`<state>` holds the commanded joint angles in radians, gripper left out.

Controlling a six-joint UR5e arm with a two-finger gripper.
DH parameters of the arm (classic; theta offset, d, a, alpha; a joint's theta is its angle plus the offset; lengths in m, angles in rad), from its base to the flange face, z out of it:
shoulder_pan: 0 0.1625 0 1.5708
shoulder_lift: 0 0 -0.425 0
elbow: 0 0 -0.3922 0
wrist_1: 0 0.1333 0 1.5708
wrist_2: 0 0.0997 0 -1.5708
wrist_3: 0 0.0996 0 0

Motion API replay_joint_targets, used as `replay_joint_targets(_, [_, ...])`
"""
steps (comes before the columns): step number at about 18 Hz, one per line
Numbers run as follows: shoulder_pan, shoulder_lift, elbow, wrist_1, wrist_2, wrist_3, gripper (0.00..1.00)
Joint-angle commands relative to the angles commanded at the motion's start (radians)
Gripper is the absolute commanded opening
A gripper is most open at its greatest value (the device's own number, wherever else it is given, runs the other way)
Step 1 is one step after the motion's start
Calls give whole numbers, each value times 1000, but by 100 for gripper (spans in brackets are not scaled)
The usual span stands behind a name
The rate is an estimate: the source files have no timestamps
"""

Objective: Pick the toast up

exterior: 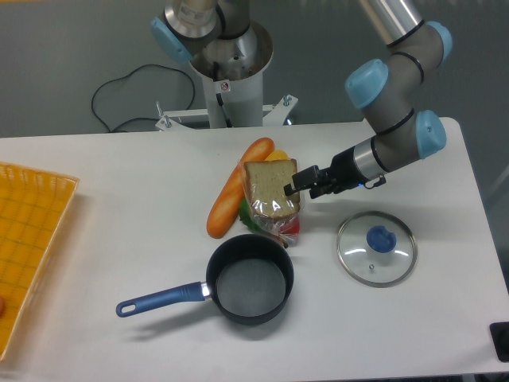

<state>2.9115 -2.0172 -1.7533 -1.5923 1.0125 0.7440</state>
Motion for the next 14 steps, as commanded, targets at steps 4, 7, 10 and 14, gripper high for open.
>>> replay_joint_targets(4, [-3,2,-12,-2,-8,3,92])
replay_joint_targets(7, [-3,3,-20,-2,-20,8,90])
replay_joint_targets(10, [-2,9,-20,-31,-26,32,89])
replay_joint_targets(14, [9,15,-20,-67,-40,43,82])
